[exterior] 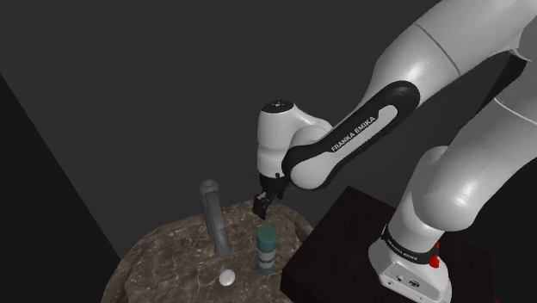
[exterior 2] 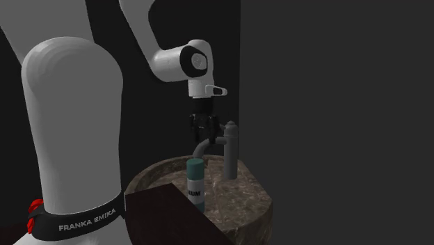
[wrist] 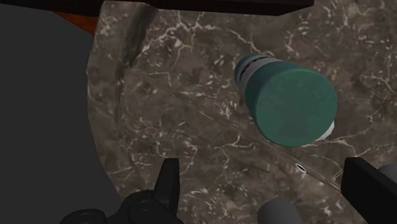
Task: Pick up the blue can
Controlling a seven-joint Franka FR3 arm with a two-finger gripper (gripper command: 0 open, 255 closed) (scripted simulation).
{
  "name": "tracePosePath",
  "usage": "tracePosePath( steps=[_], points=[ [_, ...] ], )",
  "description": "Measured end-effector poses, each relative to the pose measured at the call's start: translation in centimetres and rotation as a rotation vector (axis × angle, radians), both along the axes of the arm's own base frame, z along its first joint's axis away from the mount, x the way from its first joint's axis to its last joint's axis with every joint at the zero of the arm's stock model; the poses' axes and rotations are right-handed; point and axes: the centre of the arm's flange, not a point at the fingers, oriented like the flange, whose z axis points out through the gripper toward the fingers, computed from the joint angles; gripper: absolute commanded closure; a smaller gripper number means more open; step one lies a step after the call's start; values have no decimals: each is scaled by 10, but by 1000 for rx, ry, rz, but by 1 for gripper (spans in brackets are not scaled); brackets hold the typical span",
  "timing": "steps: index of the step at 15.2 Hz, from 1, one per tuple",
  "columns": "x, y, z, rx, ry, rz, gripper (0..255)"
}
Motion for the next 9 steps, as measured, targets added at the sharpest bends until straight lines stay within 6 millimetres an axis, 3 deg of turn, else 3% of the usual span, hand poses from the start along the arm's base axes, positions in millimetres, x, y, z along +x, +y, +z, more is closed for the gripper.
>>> tracePosePath(
  steps=[4,9],
  points=[
    [0,29,-46,4,21,-10,0],
    [-2,35,-73,7,27,-14,0]
  ],
)
